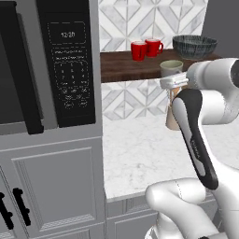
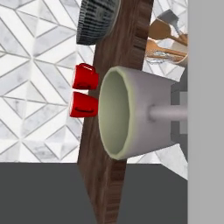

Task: Gather all objects into one cabinet and sort the glasses and bowls to opposite sides.

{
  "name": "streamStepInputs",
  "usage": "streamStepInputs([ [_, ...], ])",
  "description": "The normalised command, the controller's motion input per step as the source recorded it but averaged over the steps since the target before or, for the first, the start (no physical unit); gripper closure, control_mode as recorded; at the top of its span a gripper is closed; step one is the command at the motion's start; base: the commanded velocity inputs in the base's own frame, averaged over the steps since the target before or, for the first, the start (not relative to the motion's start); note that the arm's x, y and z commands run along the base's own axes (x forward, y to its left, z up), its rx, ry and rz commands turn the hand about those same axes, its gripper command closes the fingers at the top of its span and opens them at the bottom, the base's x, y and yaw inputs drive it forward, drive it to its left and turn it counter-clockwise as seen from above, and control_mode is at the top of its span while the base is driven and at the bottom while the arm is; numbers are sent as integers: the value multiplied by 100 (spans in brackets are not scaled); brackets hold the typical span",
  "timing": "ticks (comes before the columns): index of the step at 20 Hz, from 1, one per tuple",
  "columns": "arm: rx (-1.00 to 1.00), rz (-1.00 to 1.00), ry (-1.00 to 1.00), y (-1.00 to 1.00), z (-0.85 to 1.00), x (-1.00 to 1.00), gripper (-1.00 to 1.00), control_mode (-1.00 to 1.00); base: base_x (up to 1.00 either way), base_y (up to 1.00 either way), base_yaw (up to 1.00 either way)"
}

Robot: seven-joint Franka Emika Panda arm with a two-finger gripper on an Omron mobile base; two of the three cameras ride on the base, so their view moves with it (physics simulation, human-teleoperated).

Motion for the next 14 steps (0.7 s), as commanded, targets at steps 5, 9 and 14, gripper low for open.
streamStepInputs([
  [5, 0, 0, 0, 0, 1, 1, 100, -100, 0, 0, 0],
  [9, 0, 1, 0, 0, 21, 27, 100, -100, 0, 0, 0],
  [14, 0, 16, -1, 0, 17, 85, 100, -100, 0, 0, 0],
])
